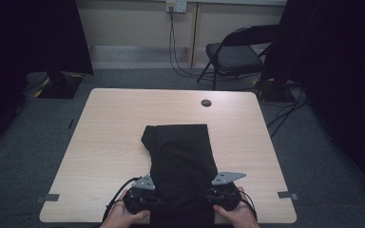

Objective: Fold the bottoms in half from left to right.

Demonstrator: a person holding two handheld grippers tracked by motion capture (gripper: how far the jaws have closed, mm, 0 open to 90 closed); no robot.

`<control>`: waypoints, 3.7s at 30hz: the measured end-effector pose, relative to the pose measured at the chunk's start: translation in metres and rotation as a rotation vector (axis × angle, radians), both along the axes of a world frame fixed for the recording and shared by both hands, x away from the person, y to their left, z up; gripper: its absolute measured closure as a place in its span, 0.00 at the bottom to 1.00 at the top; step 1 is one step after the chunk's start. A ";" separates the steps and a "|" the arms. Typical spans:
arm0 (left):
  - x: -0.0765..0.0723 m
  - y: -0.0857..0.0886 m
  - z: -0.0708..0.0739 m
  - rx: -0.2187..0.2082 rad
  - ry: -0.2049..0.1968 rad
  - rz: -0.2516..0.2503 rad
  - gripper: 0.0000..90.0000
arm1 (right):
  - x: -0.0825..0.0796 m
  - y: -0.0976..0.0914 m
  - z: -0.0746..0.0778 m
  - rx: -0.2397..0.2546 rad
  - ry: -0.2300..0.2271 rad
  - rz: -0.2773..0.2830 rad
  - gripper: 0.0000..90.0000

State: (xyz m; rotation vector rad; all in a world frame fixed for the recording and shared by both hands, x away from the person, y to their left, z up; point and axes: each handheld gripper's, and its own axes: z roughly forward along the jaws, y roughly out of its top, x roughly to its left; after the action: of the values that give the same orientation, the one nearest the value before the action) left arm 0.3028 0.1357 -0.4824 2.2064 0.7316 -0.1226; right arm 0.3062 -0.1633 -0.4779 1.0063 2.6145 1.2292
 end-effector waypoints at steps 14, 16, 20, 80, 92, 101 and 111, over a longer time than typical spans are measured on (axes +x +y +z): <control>0.094 0.001 -0.007 0.093 -0.190 0.175 0.96 | 0.092 0.020 -0.018 -0.024 -0.076 -0.116 0.89; 0.109 0.002 -0.008 0.079 -0.181 0.220 0.96 | 0.112 0.025 -0.018 -0.033 -0.095 -0.155 0.89; 0.119 0.005 -0.010 0.049 -0.166 0.221 0.95 | 0.122 0.027 -0.016 -0.063 -0.103 -0.169 0.84; 0.142 0.036 0.009 -0.050 -0.199 0.327 0.43 | 0.090 0.001 0.010 -0.015 -0.155 -0.131 0.58; 0.121 0.039 0.021 -0.069 -0.216 0.255 0.41 | 0.071 -0.007 0.015 0.021 -0.154 -0.089 0.57; 0.101 0.051 0.025 -0.068 -0.212 0.208 0.40 | 0.067 -0.001 0.017 0.027 -0.156 -0.054 0.56; 0.105 0.056 0.020 -0.087 -0.192 0.266 0.40 | 0.061 0.013 0.025 0.031 -0.172 -0.002 0.55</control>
State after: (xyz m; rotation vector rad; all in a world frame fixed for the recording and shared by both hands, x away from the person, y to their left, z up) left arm 0.4074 0.1919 -0.4619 1.9853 0.8846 0.1855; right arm 0.3672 -0.1507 -0.4534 0.8653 2.4707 1.2967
